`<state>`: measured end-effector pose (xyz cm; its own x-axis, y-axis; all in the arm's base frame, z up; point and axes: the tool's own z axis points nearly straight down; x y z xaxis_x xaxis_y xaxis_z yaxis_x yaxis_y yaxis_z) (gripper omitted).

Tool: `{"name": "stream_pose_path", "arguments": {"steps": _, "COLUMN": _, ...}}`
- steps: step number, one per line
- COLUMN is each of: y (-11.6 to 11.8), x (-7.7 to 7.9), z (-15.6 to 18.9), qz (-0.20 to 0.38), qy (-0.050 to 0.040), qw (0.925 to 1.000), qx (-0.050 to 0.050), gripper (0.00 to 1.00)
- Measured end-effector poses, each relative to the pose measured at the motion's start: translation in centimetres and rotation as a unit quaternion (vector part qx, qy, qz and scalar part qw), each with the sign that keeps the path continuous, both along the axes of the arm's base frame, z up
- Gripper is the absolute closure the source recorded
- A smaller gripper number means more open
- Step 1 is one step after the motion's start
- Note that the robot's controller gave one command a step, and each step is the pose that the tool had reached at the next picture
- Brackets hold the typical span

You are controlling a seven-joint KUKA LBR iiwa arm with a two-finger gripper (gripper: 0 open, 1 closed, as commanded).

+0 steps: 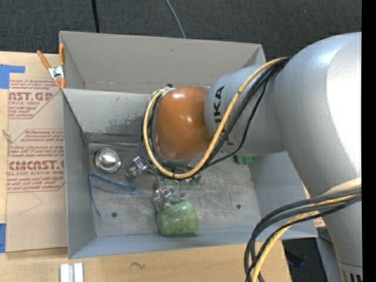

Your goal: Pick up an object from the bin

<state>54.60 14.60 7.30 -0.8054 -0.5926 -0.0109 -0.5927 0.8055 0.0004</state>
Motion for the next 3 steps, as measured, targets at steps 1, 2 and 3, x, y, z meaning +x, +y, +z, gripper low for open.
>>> {"name": "stream_pose_path", "arguments": {"steps": 1, "y": 9.1, "x": 0.6, "z": 0.4, "qz": 0.067, "qy": 0.0023, "qw": 0.9978, "qx": -0.001, "gripper": 0.00}}
{"name": "stream_pose_path", "arguments": {"steps": 2, "y": 9.0, "x": -1.4, "z": 0.1, "qz": 0.125, "qy": 0.0037, "qw": 0.9921, "qx": -0.003, "gripper": 0.00}}
{"name": "stream_pose_path", "arguments": {"steps": 3, "y": 9.0, "x": -1.3, "z": 0.2, "qz": 0.125, "qy": 0.0032, "qw": 0.9921, "qx": -0.003, "gripper": 1.00}}
